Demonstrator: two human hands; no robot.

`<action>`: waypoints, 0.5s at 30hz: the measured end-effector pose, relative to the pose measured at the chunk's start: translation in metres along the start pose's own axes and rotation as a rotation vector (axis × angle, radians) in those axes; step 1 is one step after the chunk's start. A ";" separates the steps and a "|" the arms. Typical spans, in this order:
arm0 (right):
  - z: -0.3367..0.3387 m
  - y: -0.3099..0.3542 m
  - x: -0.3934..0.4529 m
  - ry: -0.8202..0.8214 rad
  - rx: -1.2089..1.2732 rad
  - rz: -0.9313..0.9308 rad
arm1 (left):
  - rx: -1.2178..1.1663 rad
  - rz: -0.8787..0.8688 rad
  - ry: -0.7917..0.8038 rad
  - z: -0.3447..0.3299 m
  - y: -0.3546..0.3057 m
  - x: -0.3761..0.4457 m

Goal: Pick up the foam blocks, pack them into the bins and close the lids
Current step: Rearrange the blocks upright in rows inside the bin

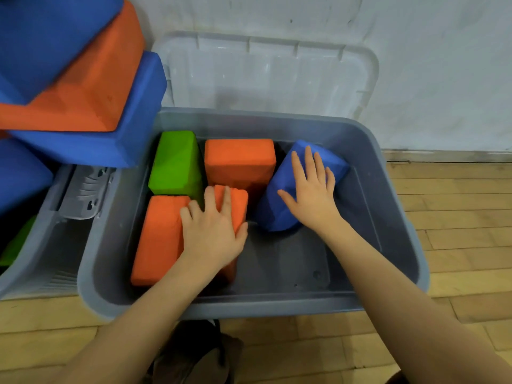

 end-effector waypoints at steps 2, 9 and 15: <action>0.000 0.001 0.003 -0.020 -0.016 -0.034 | -0.028 -0.055 -0.065 0.000 -0.004 0.003; -0.002 0.008 -0.023 -0.155 -0.068 0.236 | -0.096 -0.069 -0.081 -0.005 -0.008 0.011; -0.001 -0.004 -0.031 0.117 0.070 0.233 | -0.169 -0.116 -0.089 -0.006 -0.005 0.012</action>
Point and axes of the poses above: each hand's wrist, its own x-axis towards the middle knuckle, its own z-axis out of the back of the hand, y = z × x, the point moved 3 cm from there along x, towards the middle knuckle, and after that the axes turned 9 degrees about x, right-handed, at the moved point
